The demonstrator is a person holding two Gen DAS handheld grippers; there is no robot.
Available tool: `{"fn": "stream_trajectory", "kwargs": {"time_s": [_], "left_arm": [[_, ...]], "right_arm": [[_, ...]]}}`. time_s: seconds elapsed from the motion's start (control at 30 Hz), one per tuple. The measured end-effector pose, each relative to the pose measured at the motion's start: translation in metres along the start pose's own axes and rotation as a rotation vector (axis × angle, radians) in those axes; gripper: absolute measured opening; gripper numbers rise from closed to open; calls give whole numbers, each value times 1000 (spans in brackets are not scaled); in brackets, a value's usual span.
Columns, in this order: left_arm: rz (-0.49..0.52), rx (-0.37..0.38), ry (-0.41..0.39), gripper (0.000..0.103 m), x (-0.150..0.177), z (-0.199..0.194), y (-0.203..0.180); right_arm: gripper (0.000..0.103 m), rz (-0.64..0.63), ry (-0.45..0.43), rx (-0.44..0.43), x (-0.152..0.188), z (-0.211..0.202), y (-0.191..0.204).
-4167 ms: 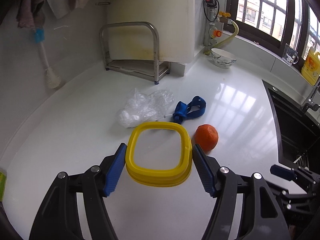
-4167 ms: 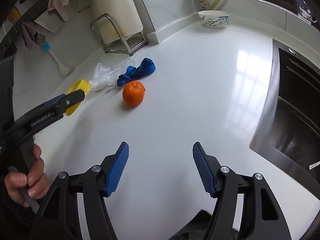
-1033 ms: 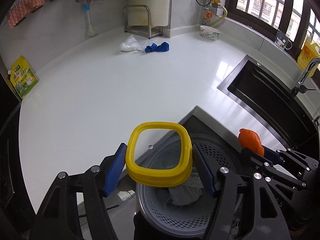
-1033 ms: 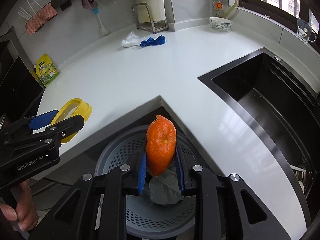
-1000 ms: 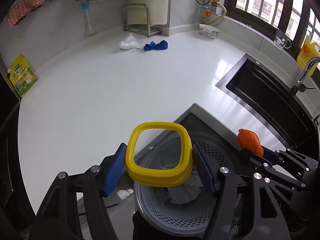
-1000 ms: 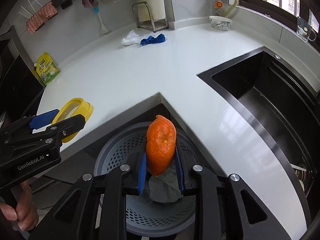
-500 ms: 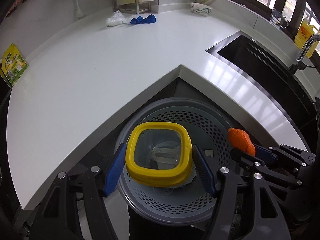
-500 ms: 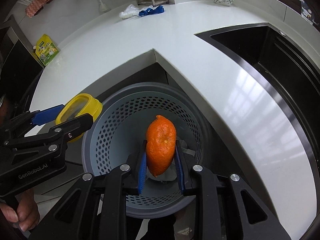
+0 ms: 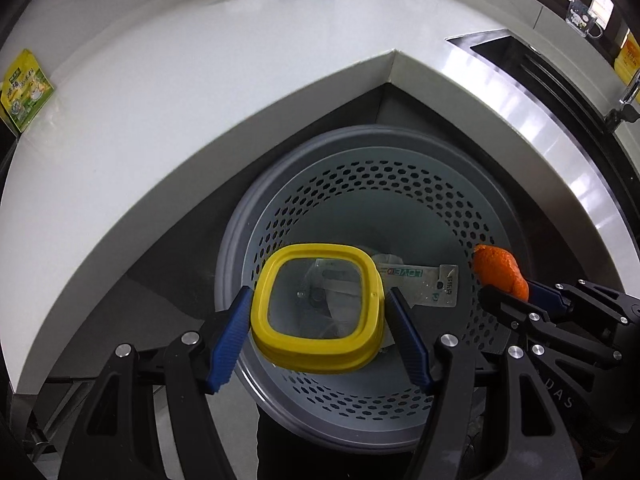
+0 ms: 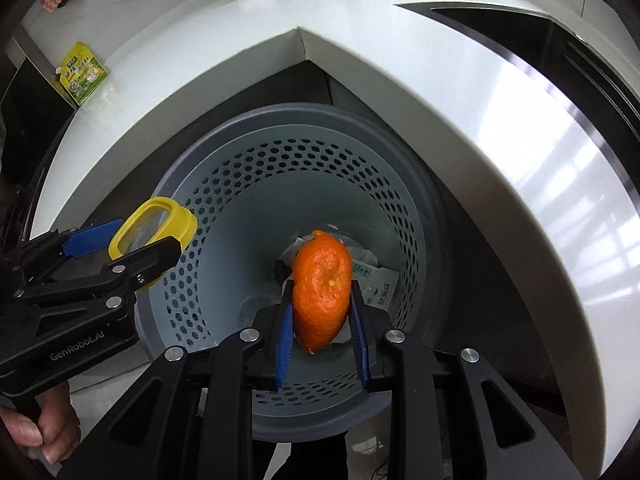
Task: Collect trash
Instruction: 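Open both tools to drop the lid and orange into the bin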
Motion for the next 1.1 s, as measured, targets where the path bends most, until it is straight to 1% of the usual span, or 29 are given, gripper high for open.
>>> {"fn": "stream_trajectory", "kwargs": {"time_s": [0.13,0.47,0.57,0.67,0.7,0.73,0.77,0.83,1.1], "left_arm": [[-16,5,23,65,3,10,4],[-39,3,16,66,-4,20,11],[-50,7,24,67,-5,20,13],[-50,-3,22,71,-7,20,14],[-52,-5,21,73,-8,20,15],[-54,-7,20,75,-9,19,16],[-56,-10,19,78,-9,19,17],[-59,-16,18,80,-9,19,19],[-61,-25,23,80,-8,18,21]], "right_arm": [[25,3,7,-11,-1,8,2],[25,-10,-5,-8,1,12,-2],[29,-4,-5,-13,2,11,-3],[39,0,-12,-5,0,9,-3],[49,3,-17,-2,-1,8,-4],[57,7,-27,-1,-2,6,-5],[57,9,-32,2,-2,5,-5],[57,10,-29,4,-2,4,-6],[57,13,-26,6,-2,5,-9]]}}
Point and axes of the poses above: each gripper's, at about its wrist camera, not at the fingertips, and z roughly the way its jaws point, y to its left, x to its underside, the point moved 9 cm from there along z, roughly the way its jaws point
